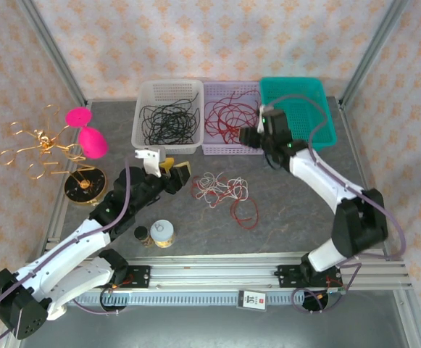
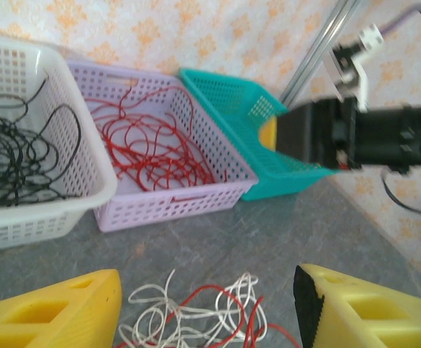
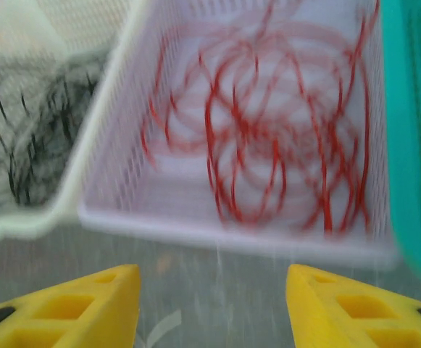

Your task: Untangle the cables

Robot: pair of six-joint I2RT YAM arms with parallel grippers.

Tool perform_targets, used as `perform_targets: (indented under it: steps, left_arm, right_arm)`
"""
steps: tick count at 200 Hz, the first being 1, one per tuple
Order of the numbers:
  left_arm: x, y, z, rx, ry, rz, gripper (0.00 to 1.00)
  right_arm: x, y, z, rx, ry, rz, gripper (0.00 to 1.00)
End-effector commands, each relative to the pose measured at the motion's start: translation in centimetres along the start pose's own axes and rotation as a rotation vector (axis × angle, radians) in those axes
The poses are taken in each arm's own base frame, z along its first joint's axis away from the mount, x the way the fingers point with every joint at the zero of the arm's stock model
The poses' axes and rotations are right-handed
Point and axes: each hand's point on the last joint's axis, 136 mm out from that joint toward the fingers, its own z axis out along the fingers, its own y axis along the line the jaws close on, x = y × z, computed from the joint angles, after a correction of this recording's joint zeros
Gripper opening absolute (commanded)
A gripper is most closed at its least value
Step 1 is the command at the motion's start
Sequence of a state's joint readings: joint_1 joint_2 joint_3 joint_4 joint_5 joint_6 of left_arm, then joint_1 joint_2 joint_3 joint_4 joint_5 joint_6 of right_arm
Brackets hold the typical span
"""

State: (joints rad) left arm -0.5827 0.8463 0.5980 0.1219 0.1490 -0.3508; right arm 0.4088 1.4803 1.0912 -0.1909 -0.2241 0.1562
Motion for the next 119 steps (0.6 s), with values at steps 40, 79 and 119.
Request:
perform_targets:
  steps: [40,79,119]
  left_arm:
    - [3.2,0.2,0.0,0.04,0.055,-0.052,0.61]
    - [4.2,-0.1,0.0,0.08,0.072,-0.076,0.6]
    - [4.8,-0.3,-0.1,0.097,0.093,-0.079,0.59]
  right_arm:
    - [14.8,0.0,-2.4,-0.019,0.194,0.097,0.5]
    - [18.2,-0.4,-1.8,0.015,0.178,0.08,0.43]
    - [13.6,1.6,-1.8,-0.078,-0.055,0.045,0.39]
